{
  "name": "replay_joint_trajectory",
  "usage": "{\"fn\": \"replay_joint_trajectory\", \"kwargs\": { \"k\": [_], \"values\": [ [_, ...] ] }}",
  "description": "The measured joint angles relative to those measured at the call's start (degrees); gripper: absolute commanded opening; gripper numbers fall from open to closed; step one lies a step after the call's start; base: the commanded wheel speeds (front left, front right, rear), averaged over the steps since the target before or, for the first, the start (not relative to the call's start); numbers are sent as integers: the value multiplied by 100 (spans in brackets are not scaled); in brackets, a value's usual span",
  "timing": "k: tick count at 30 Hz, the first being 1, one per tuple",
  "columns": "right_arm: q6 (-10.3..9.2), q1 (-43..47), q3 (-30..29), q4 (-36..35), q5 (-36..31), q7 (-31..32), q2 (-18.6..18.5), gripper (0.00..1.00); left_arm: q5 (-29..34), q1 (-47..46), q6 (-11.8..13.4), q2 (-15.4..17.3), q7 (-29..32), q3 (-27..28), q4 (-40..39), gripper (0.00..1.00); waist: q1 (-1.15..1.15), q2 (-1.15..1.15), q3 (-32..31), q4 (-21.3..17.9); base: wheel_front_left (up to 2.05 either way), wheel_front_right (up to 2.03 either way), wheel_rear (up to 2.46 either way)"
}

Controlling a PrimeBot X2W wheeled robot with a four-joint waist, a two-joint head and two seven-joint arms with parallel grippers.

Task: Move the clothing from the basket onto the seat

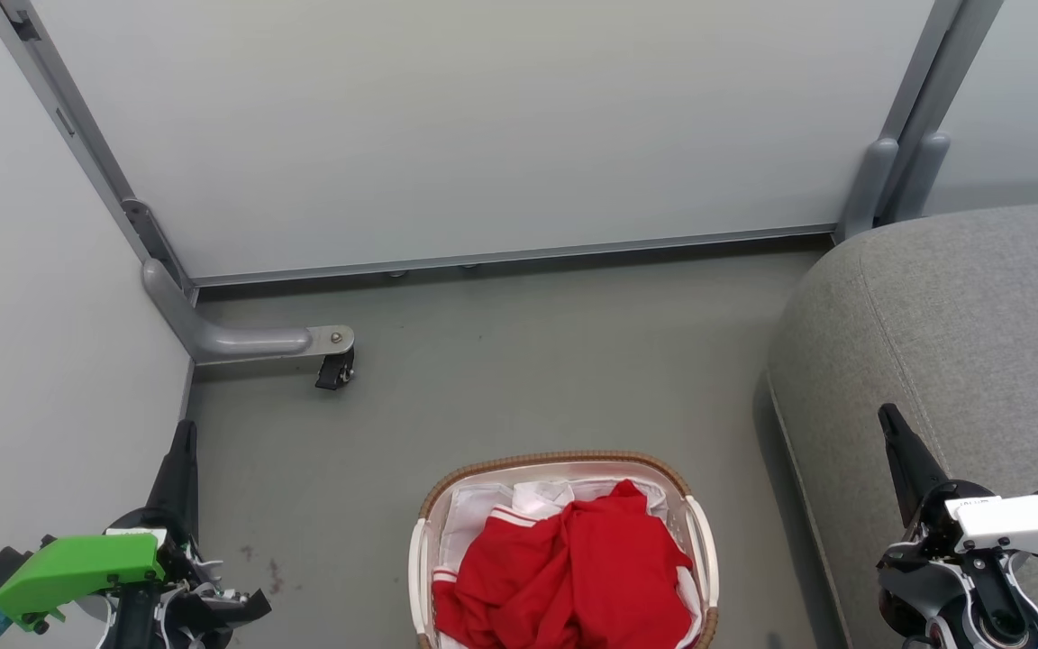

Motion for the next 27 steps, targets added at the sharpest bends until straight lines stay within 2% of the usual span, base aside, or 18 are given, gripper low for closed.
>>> {"fn": "replay_joint_trajectory", "kwargs": {
  "k": [2,3,9,17,27],
  "values": [
    [0,0,0,0,0,-1,0,0,0,0,0,0,0,0,2,0,0,0,0,0,0,0,0],
    [0,3,0,11,-1,-1,4,100,1,3,0,-3,0,-1,10,100,0,0,0,0,0,0,0],
    [-2,209,24,279,-2,-11,96,100,1,233,14,-51,-10,-54,300,100,0,0,1,0,0,0,0],
    [-2,226,131,297,-114,-221,105,100,74,270,14,-54,-236,-312,268,100,0,0,5,0,0,0,0],
    [-1,226,42,203,-803,-497,98,100,681,270,14,-52,-498,-541,77,100,0,0,9,12,0,0,0]
  ]
}}
